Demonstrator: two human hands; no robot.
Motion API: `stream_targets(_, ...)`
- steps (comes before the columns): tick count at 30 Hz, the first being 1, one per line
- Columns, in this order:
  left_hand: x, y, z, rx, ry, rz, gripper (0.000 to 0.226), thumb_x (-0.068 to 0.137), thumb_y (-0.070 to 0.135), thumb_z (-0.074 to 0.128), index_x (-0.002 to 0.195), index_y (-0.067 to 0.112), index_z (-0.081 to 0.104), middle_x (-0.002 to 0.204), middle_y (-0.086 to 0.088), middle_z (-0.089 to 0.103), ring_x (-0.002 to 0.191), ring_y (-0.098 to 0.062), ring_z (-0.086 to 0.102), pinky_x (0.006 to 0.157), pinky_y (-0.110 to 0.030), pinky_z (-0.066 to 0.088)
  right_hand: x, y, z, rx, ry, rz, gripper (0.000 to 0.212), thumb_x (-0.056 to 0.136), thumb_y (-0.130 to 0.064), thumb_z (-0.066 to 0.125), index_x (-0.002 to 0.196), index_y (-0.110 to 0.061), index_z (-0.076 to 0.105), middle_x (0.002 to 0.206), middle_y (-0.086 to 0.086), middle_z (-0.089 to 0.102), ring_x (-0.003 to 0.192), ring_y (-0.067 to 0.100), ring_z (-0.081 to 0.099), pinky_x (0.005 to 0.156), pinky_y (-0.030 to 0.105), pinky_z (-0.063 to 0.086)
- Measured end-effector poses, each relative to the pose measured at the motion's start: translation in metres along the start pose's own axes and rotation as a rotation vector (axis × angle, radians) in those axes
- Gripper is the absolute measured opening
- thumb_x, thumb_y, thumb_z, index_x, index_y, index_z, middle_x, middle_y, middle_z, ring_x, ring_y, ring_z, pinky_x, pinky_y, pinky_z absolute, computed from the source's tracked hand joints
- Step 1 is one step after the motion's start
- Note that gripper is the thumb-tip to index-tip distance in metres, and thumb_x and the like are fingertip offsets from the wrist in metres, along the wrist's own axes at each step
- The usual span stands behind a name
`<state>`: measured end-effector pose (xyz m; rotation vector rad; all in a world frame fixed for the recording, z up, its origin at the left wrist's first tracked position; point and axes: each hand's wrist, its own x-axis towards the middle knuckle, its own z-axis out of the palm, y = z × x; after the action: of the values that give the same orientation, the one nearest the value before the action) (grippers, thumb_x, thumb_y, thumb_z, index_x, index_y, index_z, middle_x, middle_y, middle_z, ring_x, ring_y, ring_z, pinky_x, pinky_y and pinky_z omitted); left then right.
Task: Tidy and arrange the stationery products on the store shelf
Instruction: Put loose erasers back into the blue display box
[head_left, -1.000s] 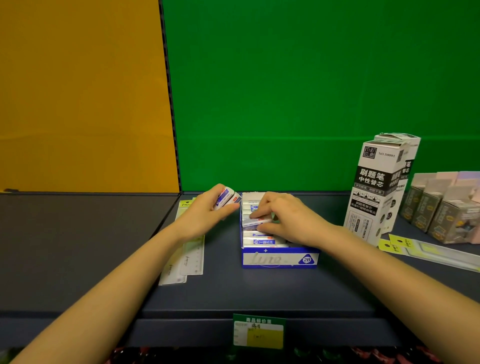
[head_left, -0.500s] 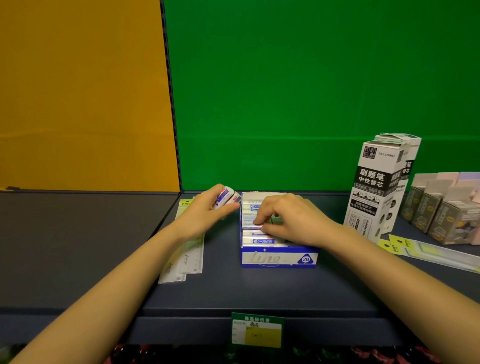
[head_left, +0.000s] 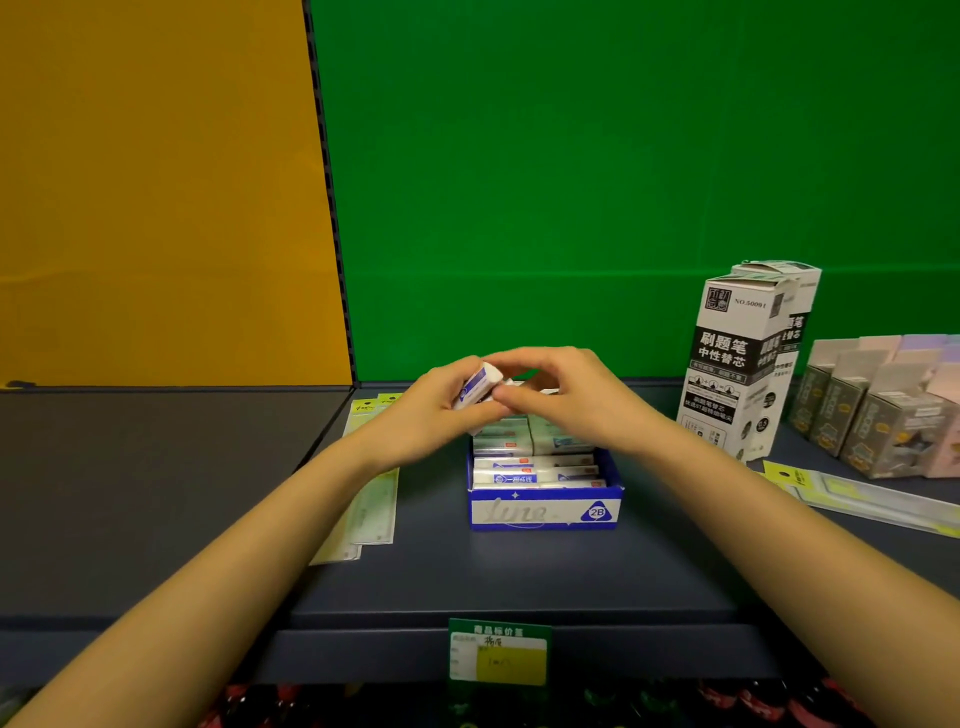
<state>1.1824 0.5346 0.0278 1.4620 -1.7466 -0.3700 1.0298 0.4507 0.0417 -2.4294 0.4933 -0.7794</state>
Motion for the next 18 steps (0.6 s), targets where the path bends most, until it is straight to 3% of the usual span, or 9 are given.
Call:
stream_targets(2, 0.003, 0.003, 0.004, 0.059, -0.005, -0.004, 0.029, 0.088, 0.026, 0.059, 0.100, -0.001, 0.053, 0.088, -0.020, 0.056, 0.077, -0.021, 0.049, 0.075, -0.047, 0.045, -0.003, 0.000, -0.006, 0.007, 0.027, 0.011, 0.026, 0.082, -0.019, 0.067, 0.107, -0.022, 0.070, 0.098, -0.001, 0.074, 0.086, 0.015, 0.070, 0.080, 0.024, 0.051)
stream_targets(6, 0.008, 0.009, 0.012, 0.226, -0.010, 0.013, 0.031, 0.090, 0.031, 0.055, 0.094, 0.000, 0.051, 0.078, -0.005, 0.050, 0.066, -0.012, 0.040, 0.059, -0.021, 0.033, -0.009, 0.003, -0.014, 0.014, 0.092, 0.049, 0.017, 0.077, -0.017, 0.072, 0.094, -0.019, 0.075, 0.083, 0.002, 0.075, 0.076, 0.013, 0.068, 0.072, 0.023, 0.051)
stream_targets(9, 0.010, 0.015, 0.011, 0.331, -0.046, 0.027, 0.036, 0.090, 0.039, 0.051, 0.092, 0.003, 0.050, 0.077, -0.002, 0.050, 0.065, -0.013, 0.041, 0.059, -0.025, 0.034, -0.016, 0.005, -0.018, 0.012, 0.150, 0.084, 0.012, 0.077, -0.020, 0.072, 0.088, -0.018, 0.075, 0.080, 0.001, 0.074, 0.077, 0.018, 0.070, 0.074, 0.025, 0.052)
stream_targets(12, 0.008, 0.018, 0.009, 0.399, -0.065, 0.002, 0.037, 0.089, 0.046, 0.047, 0.083, 0.009, 0.047, 0.077, -0.001, 0.051, 0.068, -0.018, 0.045, 0.062, -0.031, 0.037, -0.028, 0.010, -0.025, 0.014, 0.165, 0.125, 0.010, 0.077, -0.022, 0.072, 0.086, -0.019, 0.073, 0.077, -0.008, 0.070, 0.075, 0.011, 0.069, 0.071, 0.020, 0.052)
stream_targets(14, 0.005, 0.019, 0.007, 0.444, -0.099, -0.053, 0.037, 0.090, 0.047, 0.044, 0.088, 0.010, 0.047, 0.087, -0.004, 0.058, 0.078, -0.022, 0.052, 0.068, -0.035, 0.042, -0.035, 0.017, -0.030, -0.011, 0.139, 0.156, 0.009, 0.076, -0.023, 0.072, 0.085, -0.019, 0.072, 0.078, -0.008, 0.070, 0.072, 0.008, 0.066, 0.068, 0.019, 0.051)
stream_targets(18, -0.001, 0.021, 0.006, 0.411, -0.232, -0.149, 0.017, 0.098, 0.032, 0.032, 0.085, 0.023, 0.039, 0.095, 0.002, 0.052, 0.082, -0.011, 0.047, 0.069, -0.020, 0.037, -0.046, 0.031, -0.027, -0.020, 0.070, 0.188, 0.010, 0.076, -0.020, 0.073, 0.084, -0.015, 0.071, 0.078, -0.005, 0.071, 0.073, 0.010, 0.067, 0.068, 0.023, 0.051)
